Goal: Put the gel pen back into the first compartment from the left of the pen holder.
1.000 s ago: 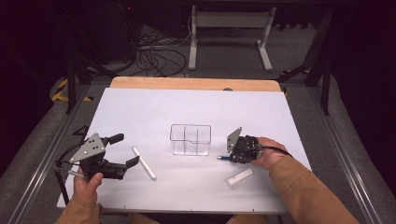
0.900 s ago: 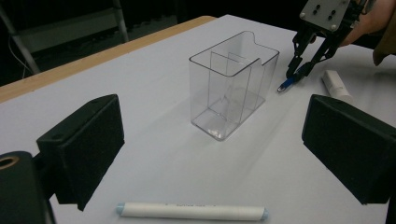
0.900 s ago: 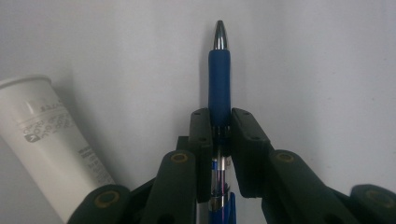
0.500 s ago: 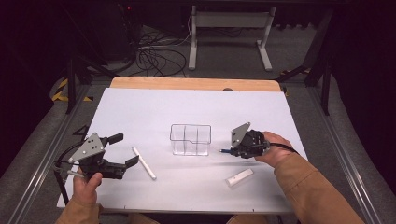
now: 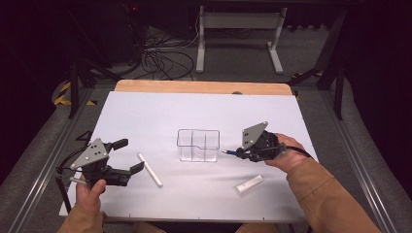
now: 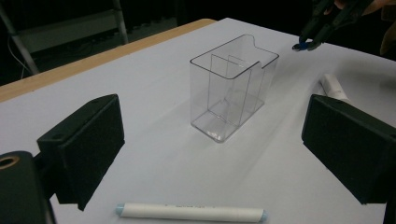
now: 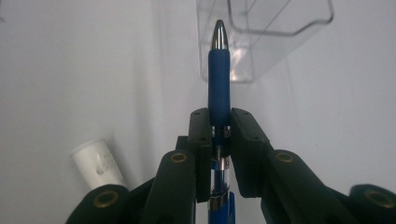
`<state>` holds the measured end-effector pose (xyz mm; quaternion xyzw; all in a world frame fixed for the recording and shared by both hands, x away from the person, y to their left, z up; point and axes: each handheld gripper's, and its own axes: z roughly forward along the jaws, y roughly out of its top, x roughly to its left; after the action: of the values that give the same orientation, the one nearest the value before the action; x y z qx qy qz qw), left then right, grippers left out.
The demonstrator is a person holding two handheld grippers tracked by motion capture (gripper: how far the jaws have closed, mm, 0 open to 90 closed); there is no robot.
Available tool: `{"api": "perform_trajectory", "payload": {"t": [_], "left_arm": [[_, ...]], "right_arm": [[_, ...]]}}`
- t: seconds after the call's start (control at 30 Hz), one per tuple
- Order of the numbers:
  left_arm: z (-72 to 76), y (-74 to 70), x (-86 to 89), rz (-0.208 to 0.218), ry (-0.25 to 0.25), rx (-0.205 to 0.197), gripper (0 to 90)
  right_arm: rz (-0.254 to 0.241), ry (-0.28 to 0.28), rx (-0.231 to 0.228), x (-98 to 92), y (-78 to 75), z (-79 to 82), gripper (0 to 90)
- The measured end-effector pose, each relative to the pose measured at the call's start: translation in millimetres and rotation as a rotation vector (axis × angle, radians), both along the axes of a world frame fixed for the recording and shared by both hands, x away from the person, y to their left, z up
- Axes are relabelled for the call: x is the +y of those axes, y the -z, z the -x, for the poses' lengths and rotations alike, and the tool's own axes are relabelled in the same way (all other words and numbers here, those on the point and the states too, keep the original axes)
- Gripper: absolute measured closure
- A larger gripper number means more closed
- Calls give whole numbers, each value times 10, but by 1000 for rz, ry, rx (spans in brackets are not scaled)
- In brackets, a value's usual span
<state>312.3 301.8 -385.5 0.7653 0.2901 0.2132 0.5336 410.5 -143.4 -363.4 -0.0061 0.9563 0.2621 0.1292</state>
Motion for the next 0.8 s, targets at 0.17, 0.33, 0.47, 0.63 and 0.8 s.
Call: {"api": "perform_trajectory", "payload": {"t": [0.17,0.33,0.47,0.63,0.8], "left_arm": [[3,1,4,3,-3,0,67],[2,-1,12,-3,-5,-8,67],[3,0,17,-2,-7,-6,67],[4,2,18,0,-8,-6,67],[5,2,19,-3,-10,-10,67]], "right_arm": [[-94,-5,12,15,-130,30,796],[-180,-11,9,42,-226,47,796],[-247,-14,9,76,-294,48,796],[-335,8,13,130,-364,32,796],[-428,36,27,222,-383,3,795]]}}
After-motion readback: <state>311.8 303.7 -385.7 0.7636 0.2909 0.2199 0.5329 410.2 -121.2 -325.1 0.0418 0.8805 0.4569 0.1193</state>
